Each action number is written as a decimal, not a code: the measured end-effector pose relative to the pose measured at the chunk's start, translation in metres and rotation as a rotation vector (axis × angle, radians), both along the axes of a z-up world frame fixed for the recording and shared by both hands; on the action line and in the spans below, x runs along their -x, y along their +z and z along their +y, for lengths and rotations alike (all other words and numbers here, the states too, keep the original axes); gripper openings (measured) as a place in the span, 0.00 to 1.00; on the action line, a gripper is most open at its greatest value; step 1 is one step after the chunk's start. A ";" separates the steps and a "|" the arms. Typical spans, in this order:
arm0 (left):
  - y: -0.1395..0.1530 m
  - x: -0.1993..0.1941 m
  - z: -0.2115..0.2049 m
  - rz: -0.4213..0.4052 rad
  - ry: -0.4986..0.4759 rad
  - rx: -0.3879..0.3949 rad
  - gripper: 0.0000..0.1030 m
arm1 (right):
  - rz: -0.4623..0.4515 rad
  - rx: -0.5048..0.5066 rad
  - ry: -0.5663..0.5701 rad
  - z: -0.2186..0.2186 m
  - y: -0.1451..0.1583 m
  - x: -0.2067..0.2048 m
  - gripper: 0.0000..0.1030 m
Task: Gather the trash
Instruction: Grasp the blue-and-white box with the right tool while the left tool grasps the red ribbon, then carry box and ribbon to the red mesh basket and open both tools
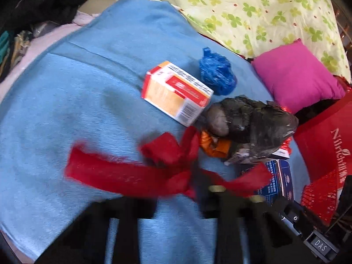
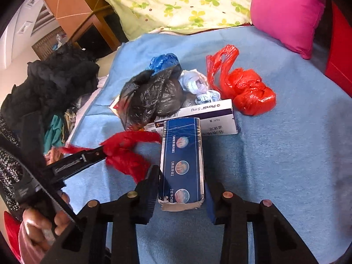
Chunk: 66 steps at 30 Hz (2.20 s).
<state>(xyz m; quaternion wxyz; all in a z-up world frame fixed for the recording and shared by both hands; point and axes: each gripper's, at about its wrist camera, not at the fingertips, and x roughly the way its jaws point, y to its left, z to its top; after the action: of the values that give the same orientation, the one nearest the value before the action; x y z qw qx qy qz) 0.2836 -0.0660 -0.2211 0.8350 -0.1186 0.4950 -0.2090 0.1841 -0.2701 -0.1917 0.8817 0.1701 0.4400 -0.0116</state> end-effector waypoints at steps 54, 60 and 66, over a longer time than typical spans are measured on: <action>0.168 0.225 -0.269 -0.551 -0.591 -0.031 0.58 | -0.658 0.087 -0.679 -0.229 0.144 0.292 0.62; 0.148 0.185 -0.154 -0.541 -0.337 -0.121 0.58 | -0.808 0.145 -0.476 -0.167 0.164 0.270 0.62; 0.122 0.155 -0.062 -0.525 -0.122 -0.241 0.58 | -0.807 0.093 -0.258 -0.106 0.160 0.220 0.62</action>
<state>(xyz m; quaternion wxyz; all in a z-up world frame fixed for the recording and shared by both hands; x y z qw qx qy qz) 0.1284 -0.1276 -0.0989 0.9284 0.0695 0.2897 -0.2219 -0.0364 -0.3759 -0.0315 0.9813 0.1745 0.0339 -0.0742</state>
